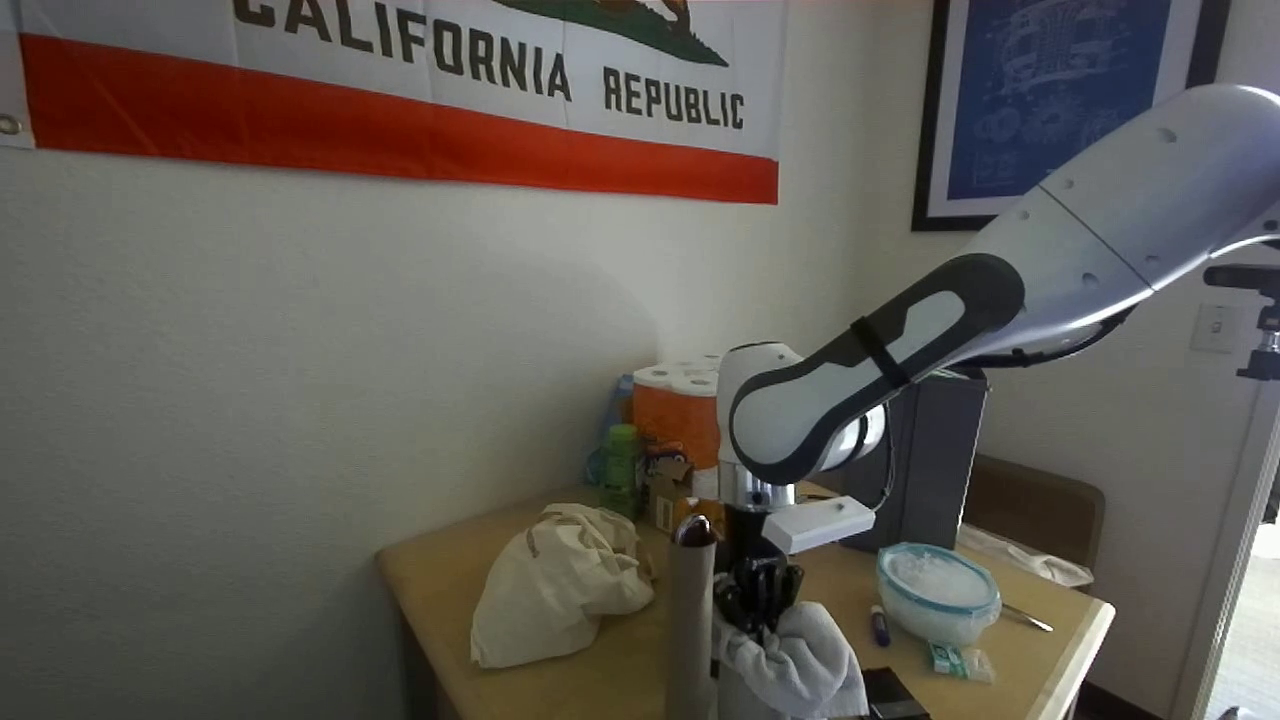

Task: Use the towel to wipe in a mug

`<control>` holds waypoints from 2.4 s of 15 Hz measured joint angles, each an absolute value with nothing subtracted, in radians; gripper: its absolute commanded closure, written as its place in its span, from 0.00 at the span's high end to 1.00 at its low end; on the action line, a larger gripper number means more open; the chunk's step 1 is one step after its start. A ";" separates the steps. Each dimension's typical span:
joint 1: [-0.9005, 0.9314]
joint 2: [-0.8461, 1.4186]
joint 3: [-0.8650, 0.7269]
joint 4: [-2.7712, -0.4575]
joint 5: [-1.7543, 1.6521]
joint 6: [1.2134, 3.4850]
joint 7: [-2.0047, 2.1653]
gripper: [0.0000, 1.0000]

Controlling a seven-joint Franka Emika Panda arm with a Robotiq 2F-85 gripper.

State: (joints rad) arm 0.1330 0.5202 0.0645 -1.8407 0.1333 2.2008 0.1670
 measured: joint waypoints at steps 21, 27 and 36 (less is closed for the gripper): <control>0.194 0.521 0.017 -1.843 -0.051 2.187 0.322 0.03; 0.184 0.521 0.018 -1.852 0.007 2.224 0.322 0.03; 0.204 0.522 0.007 -1.848 -0.067 2.157 0.341 0.03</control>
